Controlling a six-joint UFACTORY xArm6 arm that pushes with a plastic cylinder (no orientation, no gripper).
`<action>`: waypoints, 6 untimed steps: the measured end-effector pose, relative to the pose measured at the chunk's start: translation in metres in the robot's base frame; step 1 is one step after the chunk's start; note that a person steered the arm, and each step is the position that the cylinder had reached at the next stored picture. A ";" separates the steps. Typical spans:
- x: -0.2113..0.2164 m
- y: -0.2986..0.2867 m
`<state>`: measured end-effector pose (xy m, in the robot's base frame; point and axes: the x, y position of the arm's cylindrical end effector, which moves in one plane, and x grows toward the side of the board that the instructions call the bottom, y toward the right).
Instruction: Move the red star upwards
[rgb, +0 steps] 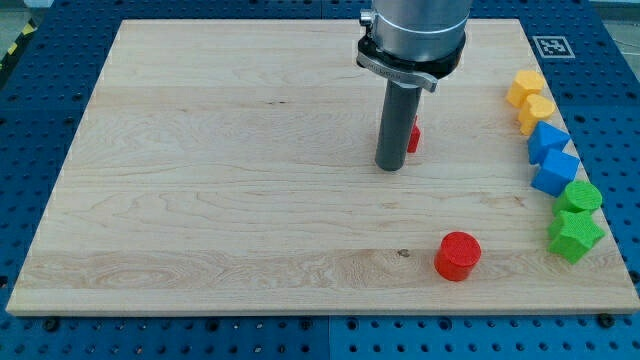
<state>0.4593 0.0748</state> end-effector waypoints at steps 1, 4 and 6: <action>-0.001 0.000; -0.047 0.000; -0.082 0.000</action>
<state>0.3777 0.0748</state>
